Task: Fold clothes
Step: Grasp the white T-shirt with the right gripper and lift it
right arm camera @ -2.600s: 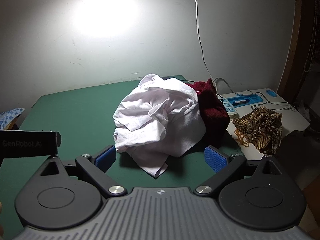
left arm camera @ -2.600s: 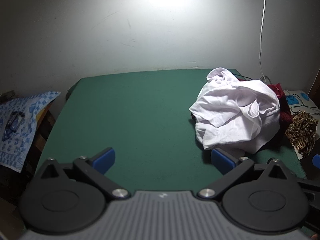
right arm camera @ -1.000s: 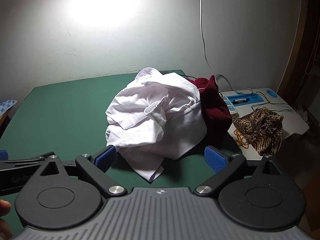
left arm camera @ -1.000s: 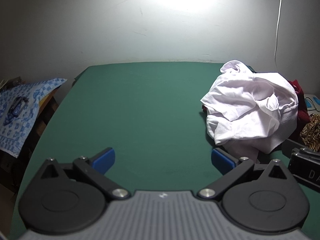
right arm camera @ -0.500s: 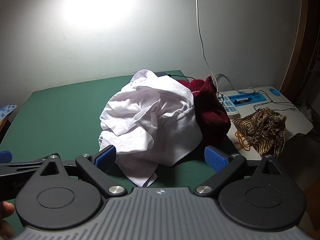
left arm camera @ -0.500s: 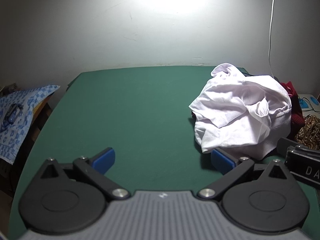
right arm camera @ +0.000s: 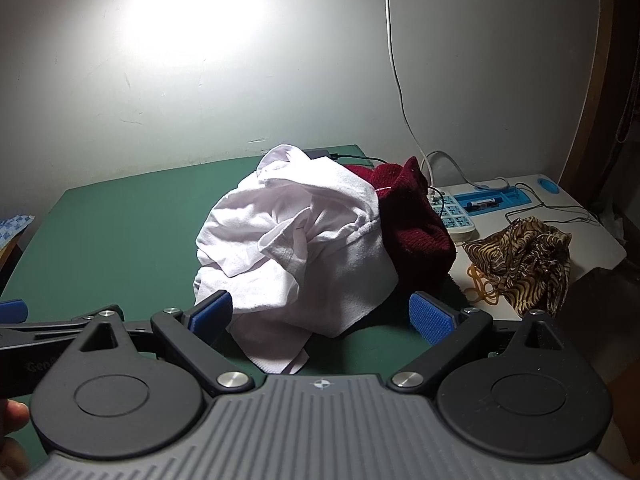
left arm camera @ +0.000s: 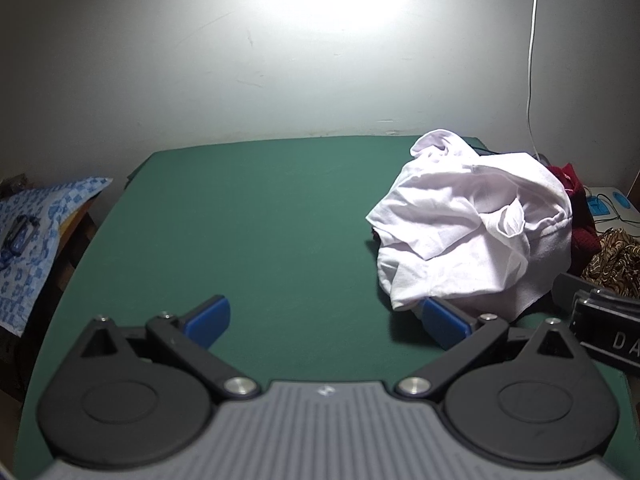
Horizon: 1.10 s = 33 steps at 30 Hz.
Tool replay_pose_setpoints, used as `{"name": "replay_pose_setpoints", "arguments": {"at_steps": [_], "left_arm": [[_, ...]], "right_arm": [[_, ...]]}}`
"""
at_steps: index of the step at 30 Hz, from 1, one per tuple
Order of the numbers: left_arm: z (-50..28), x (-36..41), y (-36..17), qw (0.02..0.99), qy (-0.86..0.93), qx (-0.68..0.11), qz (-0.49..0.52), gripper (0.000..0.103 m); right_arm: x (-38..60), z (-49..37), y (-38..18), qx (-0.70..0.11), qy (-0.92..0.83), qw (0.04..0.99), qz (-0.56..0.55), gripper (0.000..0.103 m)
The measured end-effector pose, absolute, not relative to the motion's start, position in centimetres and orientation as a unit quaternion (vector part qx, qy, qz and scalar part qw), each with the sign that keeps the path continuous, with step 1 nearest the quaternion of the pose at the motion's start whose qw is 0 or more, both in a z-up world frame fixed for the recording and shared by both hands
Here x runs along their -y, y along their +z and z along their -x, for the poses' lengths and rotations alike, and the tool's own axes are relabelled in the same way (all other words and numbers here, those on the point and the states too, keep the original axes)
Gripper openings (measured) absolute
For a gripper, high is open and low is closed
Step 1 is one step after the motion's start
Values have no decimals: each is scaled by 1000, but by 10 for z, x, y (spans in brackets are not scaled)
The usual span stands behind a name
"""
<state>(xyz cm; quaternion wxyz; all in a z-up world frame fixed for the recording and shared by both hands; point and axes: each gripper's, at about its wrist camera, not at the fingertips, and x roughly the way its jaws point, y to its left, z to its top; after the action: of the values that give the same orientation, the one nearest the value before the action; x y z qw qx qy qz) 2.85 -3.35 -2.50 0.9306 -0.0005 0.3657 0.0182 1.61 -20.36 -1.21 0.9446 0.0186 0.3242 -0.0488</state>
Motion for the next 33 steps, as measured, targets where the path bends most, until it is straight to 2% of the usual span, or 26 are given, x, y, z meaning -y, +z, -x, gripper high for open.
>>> {"name": "replay_pose_setpoints", "arguments": {"at_steps": [5,12,17,18,20,21,26,33], "left_arm": [[-33,33,-40,926,-3,-378,4,103],[-46,35,-71,900,-36,-434,7,103],[-45,35,-75,904,-26,-427,-11,103],[-45,35,-75,906,-21,-423,-17,103],[-45,33,-75,907,-12,-420,-24,103],[-46,33,-76,907,-10,-420,-28,103],[-51,35,-78,908,-10,-418,-38,102],[-61,58,-83,913,-39,-396,-84,102]], "right_arm": [[209,-19,-20,-318,-46,947,-11,95],[205,-49,-34,-306,5,951,37,85],[199,-85,-47,-319,32,946,49,79],[197,-88,-49,-321,43,945,48,73],[193,-93,-55,-327,57,942,46,38],[192,-96,-59,-333,60,940,40,1],[213,-98,-53,-321,67,944,-39,2],[236,-71,21,-215,151,958,-115,2]]}}
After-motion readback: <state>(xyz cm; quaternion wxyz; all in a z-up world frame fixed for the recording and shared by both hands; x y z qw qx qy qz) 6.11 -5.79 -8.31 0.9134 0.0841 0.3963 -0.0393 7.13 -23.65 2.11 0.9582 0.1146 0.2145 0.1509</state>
